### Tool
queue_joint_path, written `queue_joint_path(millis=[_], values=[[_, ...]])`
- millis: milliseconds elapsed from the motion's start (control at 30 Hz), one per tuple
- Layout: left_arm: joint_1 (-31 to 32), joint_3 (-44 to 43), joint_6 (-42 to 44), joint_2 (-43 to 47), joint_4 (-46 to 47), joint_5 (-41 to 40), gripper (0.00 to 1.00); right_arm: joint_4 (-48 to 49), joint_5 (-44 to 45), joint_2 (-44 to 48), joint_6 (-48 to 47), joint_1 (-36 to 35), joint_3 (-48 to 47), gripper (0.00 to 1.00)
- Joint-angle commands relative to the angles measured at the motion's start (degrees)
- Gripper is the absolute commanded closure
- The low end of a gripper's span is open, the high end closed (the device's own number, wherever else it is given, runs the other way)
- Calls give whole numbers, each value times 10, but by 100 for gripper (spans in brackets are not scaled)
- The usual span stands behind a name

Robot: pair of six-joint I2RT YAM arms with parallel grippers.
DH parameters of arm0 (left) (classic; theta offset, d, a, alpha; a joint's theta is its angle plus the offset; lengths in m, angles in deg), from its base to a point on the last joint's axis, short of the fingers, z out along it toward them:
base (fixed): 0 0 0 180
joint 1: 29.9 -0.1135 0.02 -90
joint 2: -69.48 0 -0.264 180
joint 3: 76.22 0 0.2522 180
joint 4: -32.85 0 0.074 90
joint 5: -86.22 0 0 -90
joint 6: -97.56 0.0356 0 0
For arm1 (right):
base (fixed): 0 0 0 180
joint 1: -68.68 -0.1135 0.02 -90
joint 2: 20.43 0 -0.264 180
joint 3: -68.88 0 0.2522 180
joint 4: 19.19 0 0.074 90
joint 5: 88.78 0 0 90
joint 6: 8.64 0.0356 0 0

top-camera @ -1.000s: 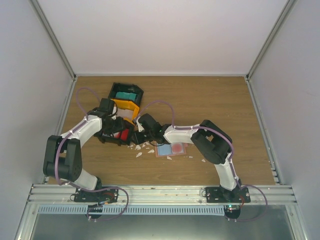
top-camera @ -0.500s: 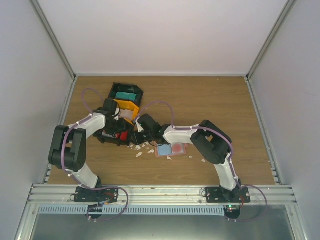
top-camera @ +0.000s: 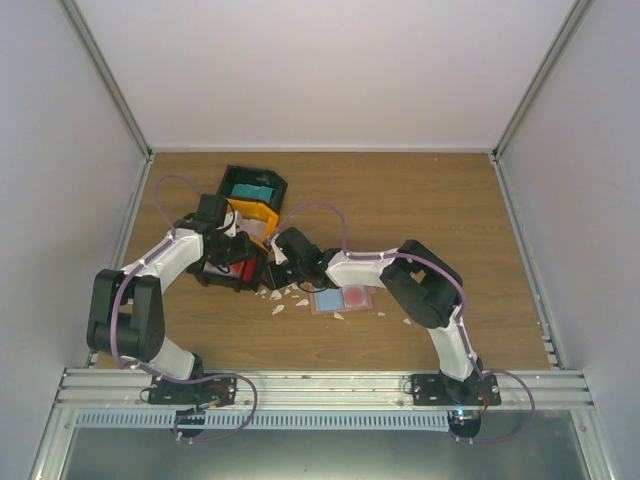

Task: Put the credit cards into the card holder
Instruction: Pick up the credit card from the storage box.

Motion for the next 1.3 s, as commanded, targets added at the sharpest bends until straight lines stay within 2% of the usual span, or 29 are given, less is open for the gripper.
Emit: queue_joint_path(millis=[0, 400, 533, 733, 833, 1267], values=[[10, 12, -1, 17, -23, 57, 60, -17, 2, -31, 1, -7, -3, 64], [9, 38, -20, 32, 2, 109, 66, 12, 4, -9, 18, -3, 28, 65], [9, 35, -22, 36, -3, 77, 67, 18, 9, 4, 22, 1, 41, 65], [9, 29, -8, 38, -6, 44, 51, 28, 16, 34, 23, 9, 65, 64], [9, 34, 1, 23, -2, 38, 47, 29, 22, 48, 23, 10, 78, 64], [27, 32, 19, -12, 23, 115, 49, 32, 38, 81, 23, 12, 107, 64]])
